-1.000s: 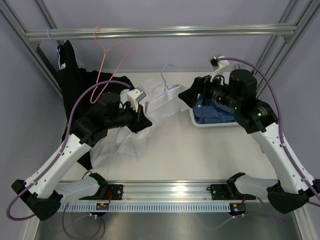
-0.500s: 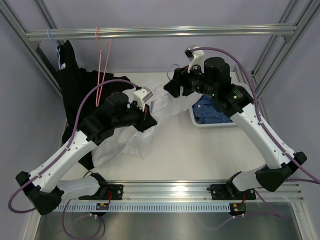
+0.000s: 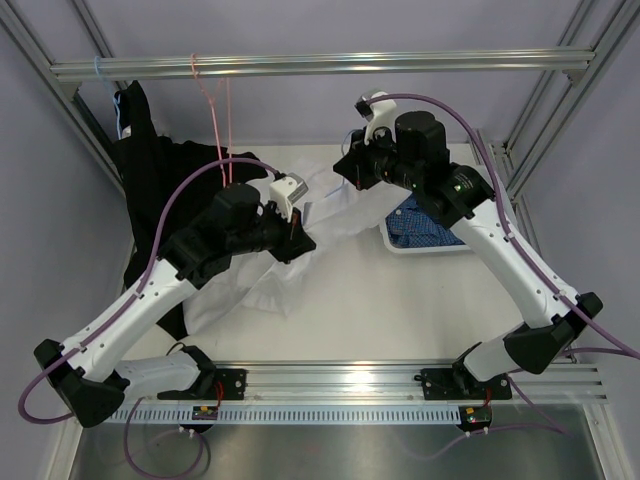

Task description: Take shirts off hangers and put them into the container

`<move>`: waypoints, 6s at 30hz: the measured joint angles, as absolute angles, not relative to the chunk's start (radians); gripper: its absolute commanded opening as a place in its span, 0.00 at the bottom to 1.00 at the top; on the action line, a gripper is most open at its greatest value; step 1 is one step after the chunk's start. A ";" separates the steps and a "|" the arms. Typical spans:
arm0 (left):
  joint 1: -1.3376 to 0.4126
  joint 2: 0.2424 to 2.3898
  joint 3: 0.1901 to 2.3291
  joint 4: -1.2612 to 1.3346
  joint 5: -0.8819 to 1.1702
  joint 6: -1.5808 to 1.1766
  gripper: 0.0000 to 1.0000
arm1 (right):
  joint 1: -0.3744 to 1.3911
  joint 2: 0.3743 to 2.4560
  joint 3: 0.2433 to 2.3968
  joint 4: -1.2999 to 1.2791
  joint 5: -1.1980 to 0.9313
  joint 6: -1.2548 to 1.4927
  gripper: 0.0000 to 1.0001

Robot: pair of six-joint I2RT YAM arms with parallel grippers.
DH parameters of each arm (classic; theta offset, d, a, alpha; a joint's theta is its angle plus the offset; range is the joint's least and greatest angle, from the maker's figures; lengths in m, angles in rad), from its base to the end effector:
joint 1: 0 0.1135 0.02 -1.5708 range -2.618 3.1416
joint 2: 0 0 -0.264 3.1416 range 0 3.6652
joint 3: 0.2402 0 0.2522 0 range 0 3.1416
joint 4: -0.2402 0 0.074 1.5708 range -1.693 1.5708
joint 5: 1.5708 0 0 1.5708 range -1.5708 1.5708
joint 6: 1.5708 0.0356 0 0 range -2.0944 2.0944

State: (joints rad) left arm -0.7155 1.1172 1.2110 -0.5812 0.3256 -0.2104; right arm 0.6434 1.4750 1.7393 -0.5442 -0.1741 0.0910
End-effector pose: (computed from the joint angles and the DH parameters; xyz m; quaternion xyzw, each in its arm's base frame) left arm 0.1720 -0.1646 0.3830 0.2922 0.7978 -0.3515 0.3932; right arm 0.2526 0.1971 0.4681 -0.2673 0.7514 0.2800 0.5344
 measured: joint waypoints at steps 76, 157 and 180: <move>-0.689 0.684 1.063 -0.627 0.063 -0.224 0.00 | 0.574 1.563 1.847 -0.671 -0.097 0.224 0.00; -0.685 0.829 1.272 -0.994 0.009 -0.210 0.00 | 0.722 1.436 1.633 -0.480 -0.221 0.192 0.99; -0.609 1.148 1.702 -0.769 -0.373 -0.154 0.00 | 0.722 1.101 1.300 -0.566 0.010 0.200 0.99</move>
State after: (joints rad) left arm -0.6090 1.1484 1.7023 -0.7692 -0.3725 -0.1539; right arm 0.7223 1.1011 1.3003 -0.5655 0.0105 0.1997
